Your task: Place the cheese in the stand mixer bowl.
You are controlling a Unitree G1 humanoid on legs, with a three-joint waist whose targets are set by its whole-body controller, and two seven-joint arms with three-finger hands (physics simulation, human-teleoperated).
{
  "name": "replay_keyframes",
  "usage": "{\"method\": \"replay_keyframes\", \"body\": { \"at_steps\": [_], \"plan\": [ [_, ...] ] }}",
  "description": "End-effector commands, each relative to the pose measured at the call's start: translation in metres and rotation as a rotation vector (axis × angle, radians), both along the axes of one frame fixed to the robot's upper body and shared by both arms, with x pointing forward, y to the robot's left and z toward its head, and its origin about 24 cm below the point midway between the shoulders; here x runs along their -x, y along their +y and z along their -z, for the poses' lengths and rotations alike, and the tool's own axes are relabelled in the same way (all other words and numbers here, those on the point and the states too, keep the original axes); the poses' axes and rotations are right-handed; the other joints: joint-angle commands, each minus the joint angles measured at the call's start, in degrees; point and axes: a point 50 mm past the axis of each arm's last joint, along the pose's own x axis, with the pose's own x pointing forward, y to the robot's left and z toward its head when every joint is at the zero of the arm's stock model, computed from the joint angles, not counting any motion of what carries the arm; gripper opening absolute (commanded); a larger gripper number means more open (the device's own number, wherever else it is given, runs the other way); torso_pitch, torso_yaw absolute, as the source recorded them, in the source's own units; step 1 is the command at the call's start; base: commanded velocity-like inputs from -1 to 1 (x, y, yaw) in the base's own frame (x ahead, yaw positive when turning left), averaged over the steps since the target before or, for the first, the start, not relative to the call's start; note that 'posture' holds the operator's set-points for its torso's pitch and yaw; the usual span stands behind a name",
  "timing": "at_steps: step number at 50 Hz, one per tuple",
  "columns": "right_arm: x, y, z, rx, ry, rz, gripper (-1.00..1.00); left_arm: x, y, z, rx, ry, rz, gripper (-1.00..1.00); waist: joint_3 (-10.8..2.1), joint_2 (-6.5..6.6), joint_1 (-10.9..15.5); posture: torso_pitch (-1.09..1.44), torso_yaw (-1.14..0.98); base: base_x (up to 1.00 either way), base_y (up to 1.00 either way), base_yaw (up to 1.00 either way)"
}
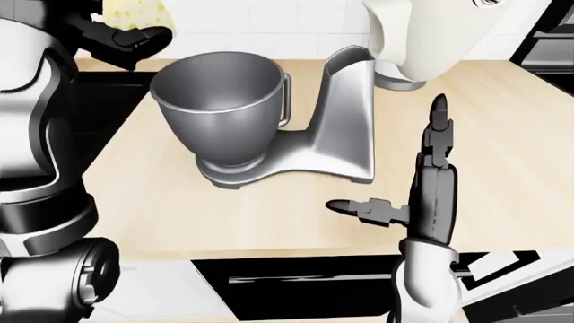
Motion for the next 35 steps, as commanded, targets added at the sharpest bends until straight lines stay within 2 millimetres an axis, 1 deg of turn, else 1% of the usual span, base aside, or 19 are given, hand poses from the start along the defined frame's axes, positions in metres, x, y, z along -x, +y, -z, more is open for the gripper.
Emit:
{"method": "replay_keyframes", "body": {
  "at_steps": [1,5,9,18,21,35],
  "plan": [
    [0.005,0.001,-0.012,0.021,-0.076,-0.003,1.0,0.012,-0.001,-0.02,-0.002,-0.102,-0.002,-1.0,-1.41,0.05,-0.01,0.0,0.0,0.0,0.0,0.0],
    [0.005,0.002,-0.013,0.021,-0.077,-0.002,1.0,0.012,-0.005,-0.021,-0.004,-0.102,0.008,-1.0,-1.37,0.02,-0.02,0.0,0.0,0.0,0.0,0.0],
    [0.005,0.002,-0.013,0.02,-0.078,-0.003,1.0,0.013,-0.009,-0.027,-0.008,-0.108,0.021,-1.0,-1.37,-0.03,-0.02,0.0,0.0,0.0,0.0,0.0],
    [0.006,0.001,-0.013,0.019,-0.078,-0.002,1.0,0.01,-0.015,-0.027,-0.014,-0.086,0.047,-1.0,-1.34,-0.11,0.02,0.0,0.0,0.0,0.0,0.0],
    [0.005,0.001,-0.012,0.018,-0.077,-0.005,1.0,0.007,-0.021,-0.022,0.002,-0.061,0.08,-1.0,-1.33,-0.14,0.01,0.0,0.0,0.0,0.0,0.0],
    [0.005,0.002,-0.012,0.017,-0.077,-0.007,1.0,0.0,-0.033,-0.016,0.011,-0.019,0.137,-1.0,-1.42,-0.3,0.04,0.0,0.0,0.0,0.0,0.0]
  ]
}}
